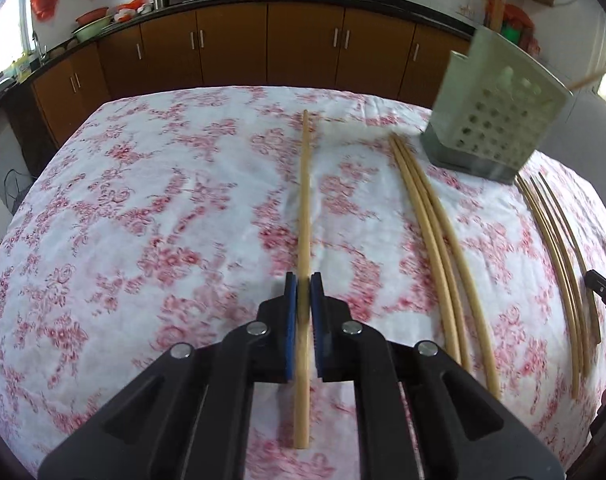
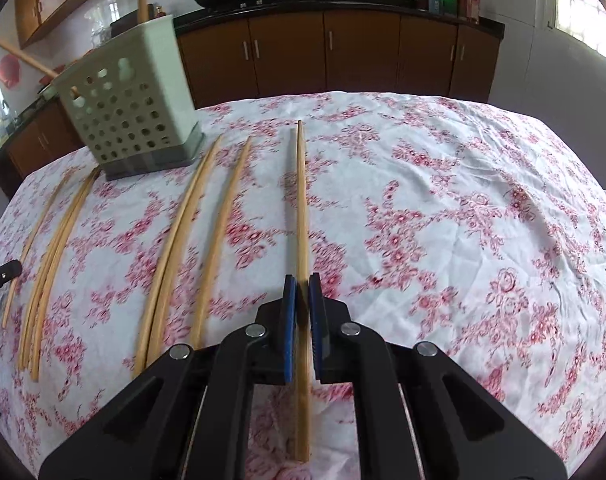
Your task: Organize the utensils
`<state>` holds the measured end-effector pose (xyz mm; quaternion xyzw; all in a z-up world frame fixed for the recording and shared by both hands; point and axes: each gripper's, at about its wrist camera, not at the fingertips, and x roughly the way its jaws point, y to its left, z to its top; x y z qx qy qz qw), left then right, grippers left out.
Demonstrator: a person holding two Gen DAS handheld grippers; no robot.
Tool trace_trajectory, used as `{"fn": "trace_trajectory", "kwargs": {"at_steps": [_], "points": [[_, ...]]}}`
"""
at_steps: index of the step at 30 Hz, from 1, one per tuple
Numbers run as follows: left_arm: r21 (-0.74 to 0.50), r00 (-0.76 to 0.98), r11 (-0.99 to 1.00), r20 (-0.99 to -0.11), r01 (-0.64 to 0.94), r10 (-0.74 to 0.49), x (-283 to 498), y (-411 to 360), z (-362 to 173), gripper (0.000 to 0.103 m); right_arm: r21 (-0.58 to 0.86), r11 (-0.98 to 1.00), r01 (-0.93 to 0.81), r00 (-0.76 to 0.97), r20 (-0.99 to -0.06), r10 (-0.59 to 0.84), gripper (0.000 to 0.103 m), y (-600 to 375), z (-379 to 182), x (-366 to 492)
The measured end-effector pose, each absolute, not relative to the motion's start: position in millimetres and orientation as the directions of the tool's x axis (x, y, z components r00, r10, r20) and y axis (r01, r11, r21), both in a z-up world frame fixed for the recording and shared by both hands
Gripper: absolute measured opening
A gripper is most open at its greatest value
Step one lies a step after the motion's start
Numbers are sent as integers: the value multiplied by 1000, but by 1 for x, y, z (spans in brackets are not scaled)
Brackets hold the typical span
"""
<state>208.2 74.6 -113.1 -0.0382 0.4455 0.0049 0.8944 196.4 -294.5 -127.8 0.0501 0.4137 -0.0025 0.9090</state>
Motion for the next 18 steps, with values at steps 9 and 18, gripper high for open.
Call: {"fn": "trace_trajectory", "kwargs": {"at_steps": [9, 18], "points": [[-57, 621, 998, -784, -40, -20, 209, 74, -114, 10, 96, 994, 48, 663, -748, 40, 8, -295, -130, 198], [-64, 622, 997, -783, -42, -23, 208, 74, -114, 10, 79, 996, 48, 662, -749, 28, 8, -294, -130, 197]]}}
